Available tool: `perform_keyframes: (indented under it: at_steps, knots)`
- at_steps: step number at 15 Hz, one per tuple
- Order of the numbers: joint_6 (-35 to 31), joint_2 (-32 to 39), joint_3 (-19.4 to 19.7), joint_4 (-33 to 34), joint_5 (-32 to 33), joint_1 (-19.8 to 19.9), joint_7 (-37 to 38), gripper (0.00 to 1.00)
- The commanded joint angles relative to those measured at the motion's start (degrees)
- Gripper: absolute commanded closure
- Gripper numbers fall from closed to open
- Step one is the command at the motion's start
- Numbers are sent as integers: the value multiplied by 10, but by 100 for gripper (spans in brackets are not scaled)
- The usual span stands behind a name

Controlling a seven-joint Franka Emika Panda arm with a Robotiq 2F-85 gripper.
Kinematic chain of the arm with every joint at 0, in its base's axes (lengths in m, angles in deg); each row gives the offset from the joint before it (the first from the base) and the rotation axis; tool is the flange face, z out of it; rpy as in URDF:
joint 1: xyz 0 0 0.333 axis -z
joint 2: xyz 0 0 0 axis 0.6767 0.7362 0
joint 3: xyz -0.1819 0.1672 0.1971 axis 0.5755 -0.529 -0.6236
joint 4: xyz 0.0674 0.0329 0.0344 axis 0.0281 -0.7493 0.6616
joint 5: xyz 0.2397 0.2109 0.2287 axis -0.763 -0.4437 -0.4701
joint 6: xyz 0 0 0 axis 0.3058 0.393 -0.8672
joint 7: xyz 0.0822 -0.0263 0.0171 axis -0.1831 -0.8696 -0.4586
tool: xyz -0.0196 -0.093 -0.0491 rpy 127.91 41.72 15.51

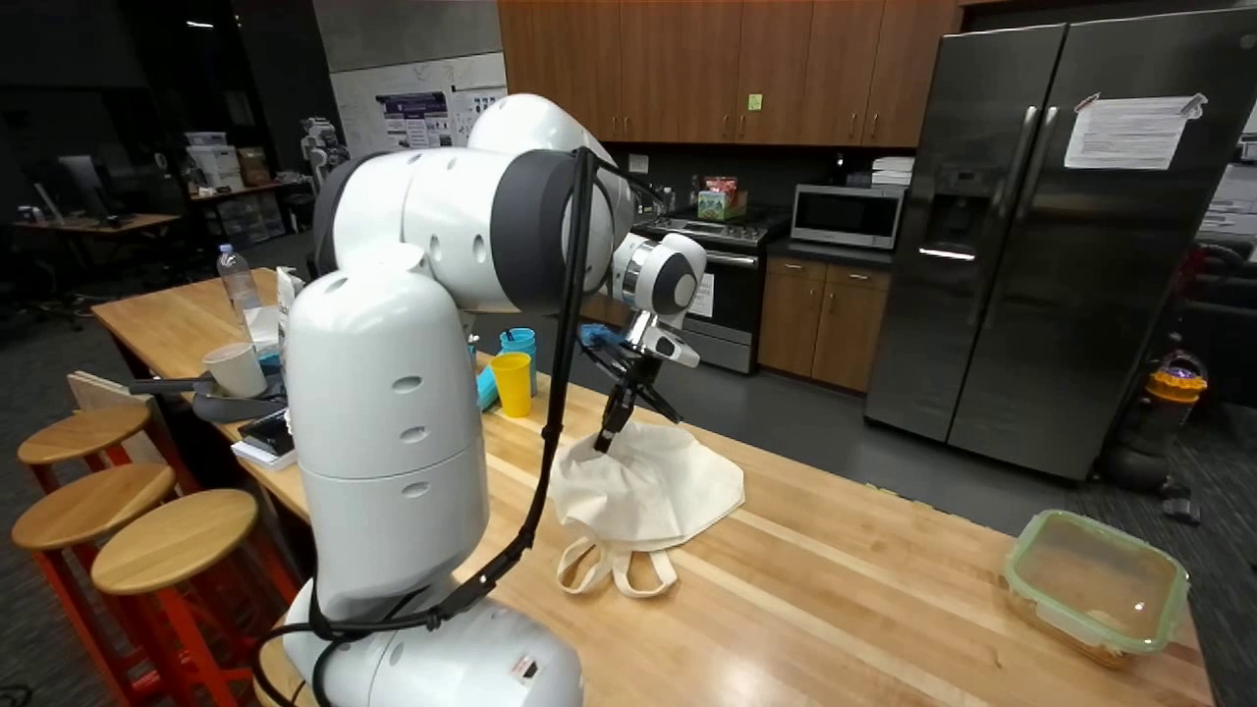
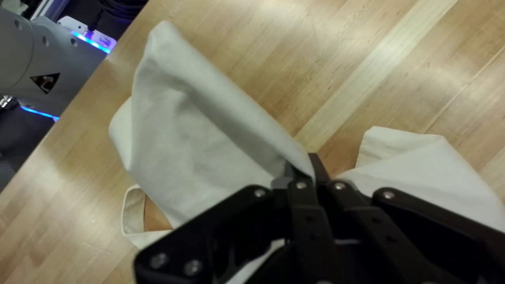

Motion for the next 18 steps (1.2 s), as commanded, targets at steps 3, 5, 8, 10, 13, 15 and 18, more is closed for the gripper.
perform_keyframes:
  at_steps: [3, 5, 8, 10, 13, 15, 18]
  knots:
    - [-25, 1, -25, -26, -1, -13, 13, 99]
    - [-40, 7, -34, -38, -2, -20, 14, 99]
    - [-61, 16, -45, -55, -4, -32, 18, 99]
    - [-73, 22, -50, -64, -5, -38, 17, 99]
    - [-91, 30, -56, -76, -7, -47, 18, 99]
    - [-104, 35, -60, -84, -9, -52, 18, 99]
    - [-121, 44, -65, -92, -12, -59, 20, 99]
